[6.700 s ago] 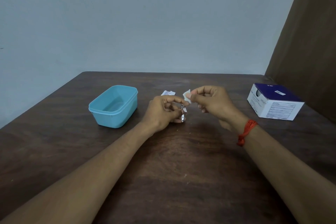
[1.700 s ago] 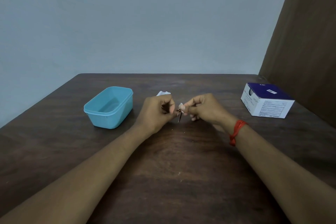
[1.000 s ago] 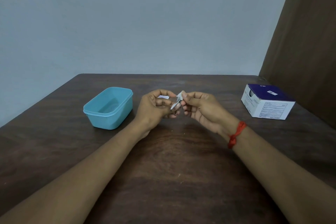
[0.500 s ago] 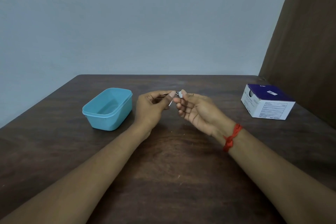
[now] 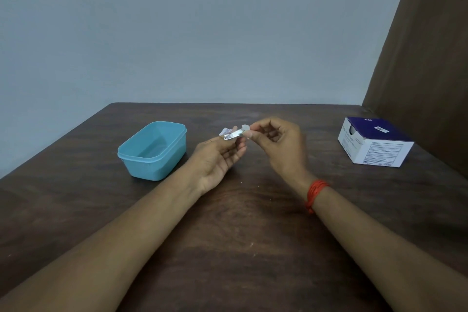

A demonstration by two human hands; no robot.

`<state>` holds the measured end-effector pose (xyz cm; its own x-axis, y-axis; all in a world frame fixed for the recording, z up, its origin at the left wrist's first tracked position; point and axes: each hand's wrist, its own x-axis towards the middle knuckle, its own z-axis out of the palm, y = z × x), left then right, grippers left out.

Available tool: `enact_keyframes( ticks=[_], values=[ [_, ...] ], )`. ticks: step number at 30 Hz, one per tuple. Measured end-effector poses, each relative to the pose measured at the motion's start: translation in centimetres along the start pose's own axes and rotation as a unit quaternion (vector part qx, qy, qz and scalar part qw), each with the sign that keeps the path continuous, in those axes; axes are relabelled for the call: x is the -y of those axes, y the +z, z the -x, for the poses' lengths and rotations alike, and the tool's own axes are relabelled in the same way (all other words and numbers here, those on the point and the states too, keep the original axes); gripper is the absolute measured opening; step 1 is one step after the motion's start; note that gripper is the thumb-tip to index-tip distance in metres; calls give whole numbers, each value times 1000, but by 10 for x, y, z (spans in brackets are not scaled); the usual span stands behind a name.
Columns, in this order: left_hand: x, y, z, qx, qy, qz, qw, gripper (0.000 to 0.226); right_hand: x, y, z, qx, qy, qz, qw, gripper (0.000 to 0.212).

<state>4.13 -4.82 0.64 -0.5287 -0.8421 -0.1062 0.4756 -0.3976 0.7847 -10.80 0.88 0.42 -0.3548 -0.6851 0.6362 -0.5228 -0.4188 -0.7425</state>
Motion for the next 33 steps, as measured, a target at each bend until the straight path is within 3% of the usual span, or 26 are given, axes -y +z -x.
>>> enact_keyframes(
  ticks=[7, 13, 16, 22, 27, 30, 33],
  values=[
    [1, 4, 2, -12, -14, -46, 999, 21, 1, 3, 2, -10, -42, 77, 996, 8],
    [3, 6, 1, -28, 7, -57, 998, 34, 5, 19, 12, 59, -79, 96, 991, 5],
    [3, 5, 1, -31, 5, -63, 998, 34, 5, 18, 10, 56, -87, 115, 988, 5],
    [3, 5, 0, -35, 2, -66, 997, 11, 1, 6, 3, 8, -44, 160, 986, 3],
    [5, 5, -1, -43, 11, -90, 995, 25, 7, 13, 8, 26, -65, 137, 988, 2],
    [6, 5, -2, -39, 17, -91, 995, 17, 8, 17, 9, 44, -79, 145, 985, 2],
    [6, 4, -4, -41, 24, -79, 996, 10, 2, 11, 5, 14, -50, 171, 984, 1]
  ],
)
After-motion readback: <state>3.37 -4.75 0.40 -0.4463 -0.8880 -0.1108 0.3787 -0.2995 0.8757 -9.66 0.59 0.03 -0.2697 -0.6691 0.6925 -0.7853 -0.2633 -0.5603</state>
